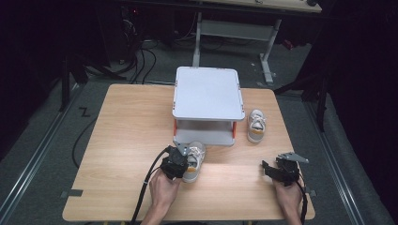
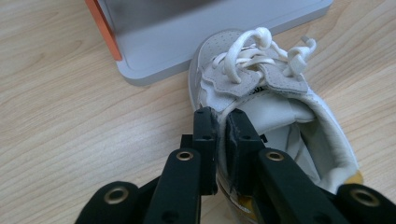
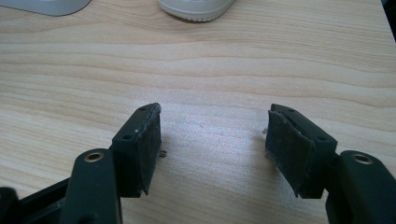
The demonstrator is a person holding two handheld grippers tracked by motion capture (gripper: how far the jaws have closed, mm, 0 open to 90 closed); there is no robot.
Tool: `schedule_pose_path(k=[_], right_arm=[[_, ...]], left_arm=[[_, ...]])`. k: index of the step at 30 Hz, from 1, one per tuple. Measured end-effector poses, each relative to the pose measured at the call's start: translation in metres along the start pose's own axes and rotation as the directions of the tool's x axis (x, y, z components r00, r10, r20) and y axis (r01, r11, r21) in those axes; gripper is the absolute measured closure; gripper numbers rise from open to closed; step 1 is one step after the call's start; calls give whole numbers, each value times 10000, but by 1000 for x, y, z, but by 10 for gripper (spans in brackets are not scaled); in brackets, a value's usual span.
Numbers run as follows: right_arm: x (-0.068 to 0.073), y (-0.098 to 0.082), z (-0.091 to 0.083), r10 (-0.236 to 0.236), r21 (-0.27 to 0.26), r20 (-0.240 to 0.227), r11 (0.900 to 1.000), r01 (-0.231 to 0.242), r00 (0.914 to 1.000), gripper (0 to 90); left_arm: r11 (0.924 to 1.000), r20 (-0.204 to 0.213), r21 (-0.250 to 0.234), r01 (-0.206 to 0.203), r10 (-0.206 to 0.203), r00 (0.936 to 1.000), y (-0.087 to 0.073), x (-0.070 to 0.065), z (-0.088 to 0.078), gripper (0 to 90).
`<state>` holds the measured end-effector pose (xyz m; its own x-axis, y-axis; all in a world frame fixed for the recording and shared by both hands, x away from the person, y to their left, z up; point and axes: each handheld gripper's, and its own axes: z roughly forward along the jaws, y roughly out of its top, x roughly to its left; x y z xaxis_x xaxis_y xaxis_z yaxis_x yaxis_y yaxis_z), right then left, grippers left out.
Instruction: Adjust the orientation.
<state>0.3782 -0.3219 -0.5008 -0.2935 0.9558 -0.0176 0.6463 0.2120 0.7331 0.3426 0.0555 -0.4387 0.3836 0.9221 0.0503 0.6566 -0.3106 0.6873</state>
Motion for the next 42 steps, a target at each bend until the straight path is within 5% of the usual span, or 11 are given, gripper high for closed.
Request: schedule_pose_path(k=[3, 6, 9, 11, 18, 26, 37, 39, 42], right_arm=[[0, 0, 0, 12, 6, 3, 10000, -12, 10000, 358], [0, 0, 0, 9, 7, -2, 10000, -9, 10000, 358], [0, 0, 0, 7, 8, -1, 10000, -7, 10000, 358], [0, 0, 0, 6, 9, 3, 10000, -6, 10000, 358], [0, 0, 0, 11, 9, 7, 10000, -11, 10000, 359], [0, 0, 0, 15, 7, 14, 10000, -15, 10000, 359], [0, 0, 0, 19, 8, 19, 10000, -19, 10000, 358], [0, 0, 0, 16, 10, 20, 10000, -16, 10000, 358], [0, 0, 0, 16, 9, 23, 10000, -16, 10000, 359]], left_arm=[[9998, 445, 175, 49, -56, 9990, -4, -2, 3, 780], [9998, 429, 179, 15, -23, 9991, -7, -3, 4, 751], [9986, 945, 230, 469, -489, 9943, -7, 2, 3, 729], [9975, 1415, 61, 699, -700, 9875, -7, 5, 2, 639], [9968, 1861, -40, 794, -773, 9795, -5, 10, 2, 408], [9943, 2371, -378, 992, -875, 9675, -6, 17, 0, 340], [9915, 2395, -950, 893, -643, 9688, -7, 30, -5, 348], [9912, 2092, -1124, 699, -452, 9768, -6, 35, -5, 347], [9908, 1935, -1180, 665, -427, 9802, -6, 40, -5, 345]])
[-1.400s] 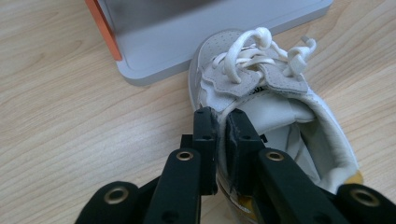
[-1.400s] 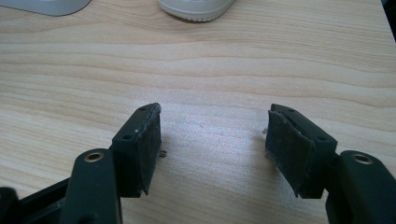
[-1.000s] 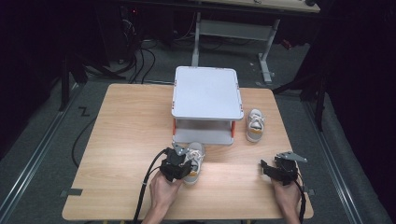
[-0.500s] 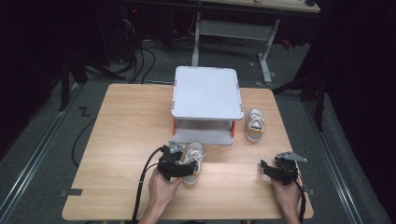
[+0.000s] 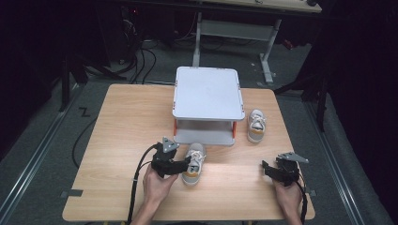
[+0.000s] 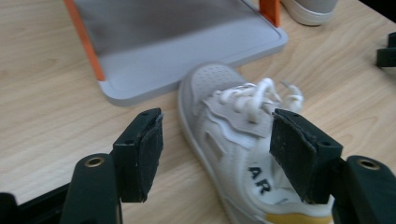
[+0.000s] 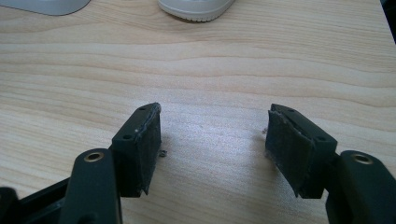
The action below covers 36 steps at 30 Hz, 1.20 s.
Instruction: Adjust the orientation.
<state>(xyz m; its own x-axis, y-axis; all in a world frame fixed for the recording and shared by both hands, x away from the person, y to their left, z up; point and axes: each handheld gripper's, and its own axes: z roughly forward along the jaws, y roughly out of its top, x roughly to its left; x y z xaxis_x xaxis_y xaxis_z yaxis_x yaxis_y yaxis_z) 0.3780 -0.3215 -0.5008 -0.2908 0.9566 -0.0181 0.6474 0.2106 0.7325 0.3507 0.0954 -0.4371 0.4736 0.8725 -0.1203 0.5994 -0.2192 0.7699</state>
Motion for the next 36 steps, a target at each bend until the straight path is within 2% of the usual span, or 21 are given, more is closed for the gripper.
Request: schedule_pose_path(k=[1, 2, 3, 4, 5, 10, 11, 12, 13, 14, 18, 19, 22, 25, 26, 29, 32, 35, 36], right_arm=[[0, 0, 0, 11, 3, 1, 10000, -11, 10000, 359], [0, 0, 0, 11, 3, 1, 10000, -11, 10000, 359], [0, 0, 0, -1, 3, -9, 10000, 1, 10000, 359], [0, 0, 0, -28, -2, -15, 10000, 28, 10000, 359], [0, 0, 0, -22, 2, -8, 10000, 22, 10000, 359], [0, 0, 0, -39, -9, -11, 10000, 39, 10000, 359], [0, 0, 0, -23, 2, -13, 10000, 23, 10000, 359], [0, 0, 0, -26, 2, -13, 10000, 26, 10000, 359], [0, 0, 0, -30, 0, -12, 10000, 30, 10000, 359], [0, 0, 0, -26, 2, -14, 10000, 26, 10000, 359], [0, 0, 0, -50, -11, -6, 10000, 50, 10000, 359], [0, 0, 0, -47, -12, -7, 10000, 47, 10000, 359], [0, 0, 0, -49, -13, -8, 10000, 49, 10000, 362], [0, 0, 0, 3, -19, -59, 10000, -3, 10000, 375], [0, 1, 0, 6, -22, -34, 10000, -6, 10000, 377], [0, 1, 1, 20, -24, -35, 10000, -20, 10000, 380], [2, 3, 2, 209, -39, 68, 9998, -209, 9998, 434], [1, 6, 1, 331, -55, -159, 9994, -332, 9993, 453], [2, 10, -2, 358, -239, -253, 9991, -364, 9990, 475]], left_arm=[[9999, -279, -81, 133, -135, 9995, 0, 7, -1, 343], [9999, -279, -81, 133, -135, 9995, 0, 7, -1, 343], [9998, -458, -123, 158, -163, 9988, 0, 10, -1, 343], [9994, -607, -188, 280, -291, 9977, 1, 17, 0, 343], [9994, -607, -188, 280, -291, 9977, 1, 17, 0, 348], [9972, -864, -392, 639, -670, 9940, 2, 34, 4, 389], [9974, -961, -364, 621, -653, 9932, 2, 38, 7, 393], [9982, -1295, -234, 554, -579, 9899, 2, 42, 13, 391], [9982, -1295, -234, 554, -579, 9899, 2, 42, 13, 391], [9993, -1614, -183, 326, -351, 9863, 3, 46, 19, 391], [9997, -1787, -37, 243, -246, 9836, 5, 54, 29, 402], [9995, -1784, -77, 313, -322, 9834, 5, 60, 34, 405], [9985, -1660, -116, 542, -554, 9846, 6, 65, 42, 407], [9986, -1680, -49, 518, -519, 9844, 9, 66, 47, 419], [9994, -1890, 64, 340, -322, 9814, 11, 64, 54, 424], [9996, -1945, -37, 263, -266, 9805, 11, 63, 60, 434], [9981, -1930, 114, 611, -578, 9795, 8, 66, 72, 415], [9967, -1945, 188, 785, -734, 9782, 7, 68, 76, 395], [9961, -1977, 207, 862, -804, 9770, 6, 68, 77, 387]])
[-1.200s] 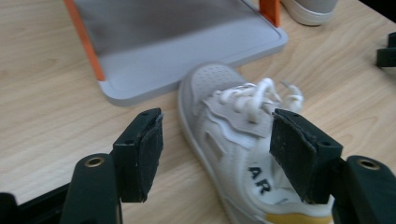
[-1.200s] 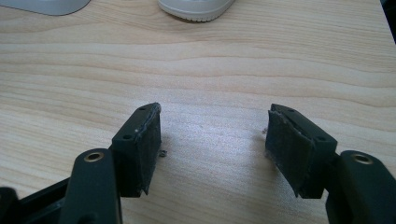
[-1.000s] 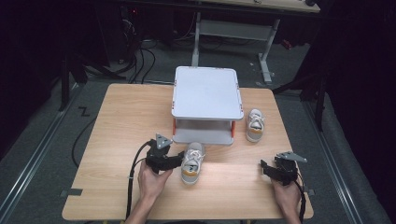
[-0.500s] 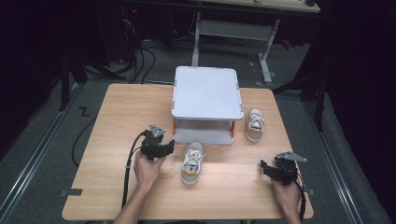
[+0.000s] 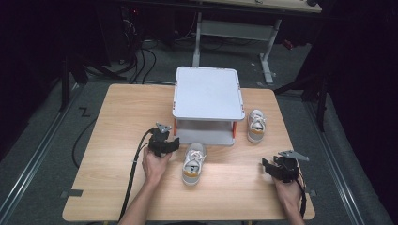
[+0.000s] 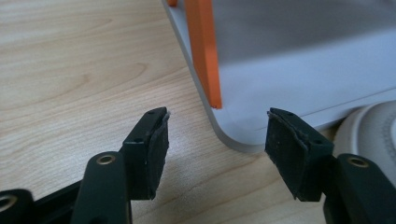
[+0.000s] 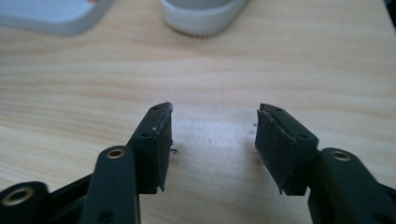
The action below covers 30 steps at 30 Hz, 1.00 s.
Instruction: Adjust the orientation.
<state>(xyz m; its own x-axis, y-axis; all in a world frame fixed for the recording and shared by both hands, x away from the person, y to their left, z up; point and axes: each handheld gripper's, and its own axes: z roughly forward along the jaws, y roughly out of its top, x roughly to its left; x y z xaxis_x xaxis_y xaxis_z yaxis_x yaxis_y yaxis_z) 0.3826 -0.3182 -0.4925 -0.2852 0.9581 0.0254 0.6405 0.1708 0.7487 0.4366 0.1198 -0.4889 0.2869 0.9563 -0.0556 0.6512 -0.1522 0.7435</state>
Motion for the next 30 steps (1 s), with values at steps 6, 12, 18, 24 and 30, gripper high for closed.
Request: schedule_pose_path(k=[6, 12, 18, 24, 30], right_arm=[[0, 27, -7, -94, -350, -760, 9994, 68, 9971, 537], [0, 58, -6, -117, -525, -874, 9986, 71, 9961, 543], [1, 98, 12, -322, -330, -470, 9990, 307, 9984, 594], [11, 120, 33, -469, 70, -547, 9989, 474, 9974, 598], [19, 132, 53, -381, 548, -571, 9976, 412, 9976, 577]], left_arm=[[9991, 78, 55, 428, -428, 9991, -1, 4, 7, 354], [9981, 151, 60, 612, -613, 9980, -1, 5, 8, 334], [9985, 90, -8, 547, -547, 9985, -1, 4, 9, 311], [9986, 131, -58, 519, -518, 9986, -2, 5, 10, 300], [9974, 287, -205, 696, -690, 9972, -4, 7, 12, 289]])
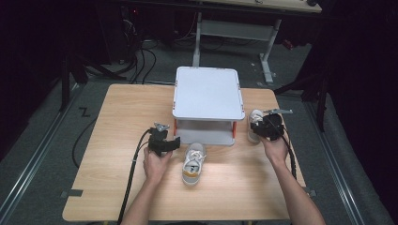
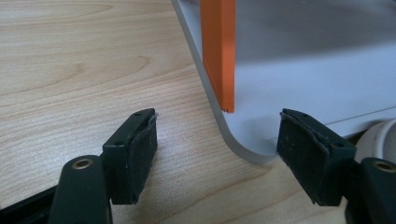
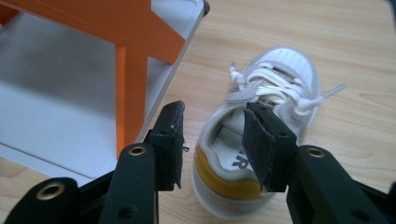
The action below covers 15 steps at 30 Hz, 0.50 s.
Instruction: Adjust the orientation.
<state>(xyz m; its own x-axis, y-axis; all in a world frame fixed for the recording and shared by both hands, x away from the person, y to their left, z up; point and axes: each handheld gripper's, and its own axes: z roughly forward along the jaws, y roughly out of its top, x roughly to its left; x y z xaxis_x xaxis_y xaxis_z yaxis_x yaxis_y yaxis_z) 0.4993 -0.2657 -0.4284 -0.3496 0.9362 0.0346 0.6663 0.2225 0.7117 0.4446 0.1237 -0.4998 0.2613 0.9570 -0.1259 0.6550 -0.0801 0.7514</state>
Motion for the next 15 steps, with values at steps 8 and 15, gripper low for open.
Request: schedule_pose_path(k=[8, 15], right_arm=[[6, 2, 22, -165, 621, 157, 9980, 155, 9997, 567], [7, 2, 24, -438, 737, 267, 9964, 418, 9987, 606]], left_arm=[[10000, -7, -95, 18, -18, 10000, -1, -1, 1, 289], [9990, 155, -380, 233, -228, 9996, -4, 2, 2, 289]])
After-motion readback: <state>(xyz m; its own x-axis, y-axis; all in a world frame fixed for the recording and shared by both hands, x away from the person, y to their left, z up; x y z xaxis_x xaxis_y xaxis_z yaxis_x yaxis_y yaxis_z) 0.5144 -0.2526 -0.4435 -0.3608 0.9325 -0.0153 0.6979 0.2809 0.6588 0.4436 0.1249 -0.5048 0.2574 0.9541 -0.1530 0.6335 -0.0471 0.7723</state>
